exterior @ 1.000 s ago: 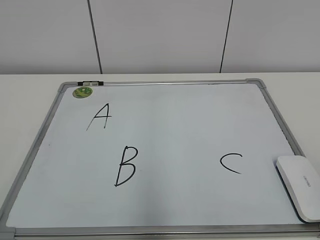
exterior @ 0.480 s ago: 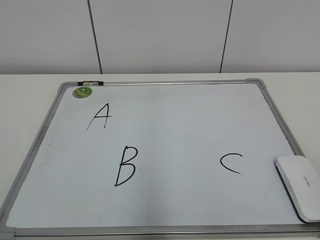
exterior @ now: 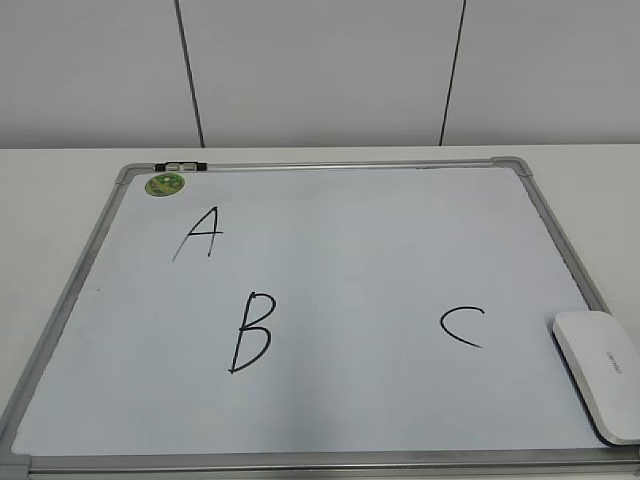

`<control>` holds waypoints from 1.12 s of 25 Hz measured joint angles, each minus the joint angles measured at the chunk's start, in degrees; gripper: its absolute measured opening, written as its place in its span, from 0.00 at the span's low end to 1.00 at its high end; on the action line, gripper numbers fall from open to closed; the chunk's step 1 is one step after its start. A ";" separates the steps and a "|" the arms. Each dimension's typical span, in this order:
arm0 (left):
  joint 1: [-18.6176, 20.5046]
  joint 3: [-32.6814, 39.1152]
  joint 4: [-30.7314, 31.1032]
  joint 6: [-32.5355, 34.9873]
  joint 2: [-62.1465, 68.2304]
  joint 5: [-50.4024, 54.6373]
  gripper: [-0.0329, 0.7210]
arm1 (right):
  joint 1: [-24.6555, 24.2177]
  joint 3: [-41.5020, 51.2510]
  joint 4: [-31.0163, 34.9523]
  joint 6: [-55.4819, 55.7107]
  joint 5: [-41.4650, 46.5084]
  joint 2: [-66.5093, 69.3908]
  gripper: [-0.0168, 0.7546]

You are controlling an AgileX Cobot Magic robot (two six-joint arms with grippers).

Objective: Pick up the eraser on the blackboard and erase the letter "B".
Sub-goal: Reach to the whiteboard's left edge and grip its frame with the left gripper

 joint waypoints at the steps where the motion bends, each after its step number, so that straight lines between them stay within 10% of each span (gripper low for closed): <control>1: 0.00 -0.72 0.00 0.00 2.80 -1.47 0.84 | 0.00 0.00 0.00 0.00 0.00 0.00 0.79; 28: 0.00 -31.48 -7.70 5.81 69.95 -8.09 0.82 | 0.00 0.00 0.00 0.00 0.00 0.00 0.79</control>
